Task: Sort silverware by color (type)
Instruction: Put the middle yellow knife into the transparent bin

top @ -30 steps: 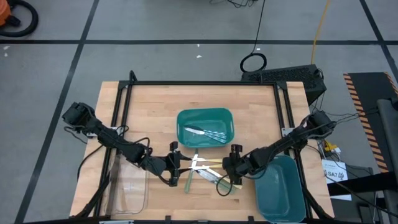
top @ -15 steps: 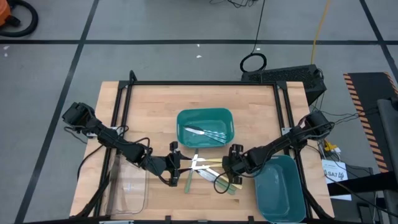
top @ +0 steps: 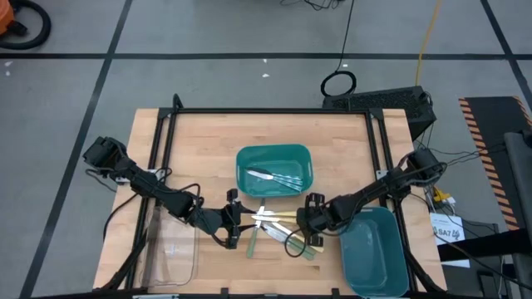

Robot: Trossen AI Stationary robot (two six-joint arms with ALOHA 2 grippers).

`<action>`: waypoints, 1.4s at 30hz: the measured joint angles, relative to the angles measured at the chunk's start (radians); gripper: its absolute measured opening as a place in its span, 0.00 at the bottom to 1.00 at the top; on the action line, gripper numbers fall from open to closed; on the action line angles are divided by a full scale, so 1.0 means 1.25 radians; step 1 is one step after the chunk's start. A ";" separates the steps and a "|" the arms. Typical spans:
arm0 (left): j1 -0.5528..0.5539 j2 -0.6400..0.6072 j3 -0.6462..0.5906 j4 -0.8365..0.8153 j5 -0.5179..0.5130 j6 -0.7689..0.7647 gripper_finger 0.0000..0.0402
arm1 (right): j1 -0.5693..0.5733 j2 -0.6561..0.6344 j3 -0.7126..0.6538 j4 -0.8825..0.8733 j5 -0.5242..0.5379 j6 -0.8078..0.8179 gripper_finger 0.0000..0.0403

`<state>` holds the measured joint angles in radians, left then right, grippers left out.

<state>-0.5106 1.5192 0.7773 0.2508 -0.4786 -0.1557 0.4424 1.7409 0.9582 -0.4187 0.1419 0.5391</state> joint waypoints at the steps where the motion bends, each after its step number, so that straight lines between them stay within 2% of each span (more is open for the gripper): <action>1: 0.000 0.000 0.000 0.000 0.000 0.000 0.46 | 0.004 0.000 0.006 -0.006 0.002 0.002 0.17; 7: -0.002 0.000 0.000 0.000 0.000 -0.005 0.46 | 0.040 0.003 0.078 -0.044 0.009 -0.004 0.17; 14: -0.009 0.000 0.000 0.005 0.000 -0.043 0.46 | 0.098 0.002 0.170 -0.092 0.067 -0.001 0.17; 18: -0.017 0.000 0.000 0.024 0.000 -0.054 0.46 | 0.139 0.001 0.211 -0.142 0.074 0.018 0.17; 32: -0.034 0.000 0.001 0.161 -0.002 0.017 0.46 | 0.274 -0.018 0.202 -0.112 0.253 0.010 0.17; 42: -0.049 0.000 0.001 0.274 -0.017 0.124 0.46 | 0.286 -0.087 0.201 0.000 0.389 -0.172 0.17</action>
<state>-0.5720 1.5192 0.7780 0.5928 -0.5003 -0.0006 0.8004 1.6319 1.2092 -0.4185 0.6278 0.3236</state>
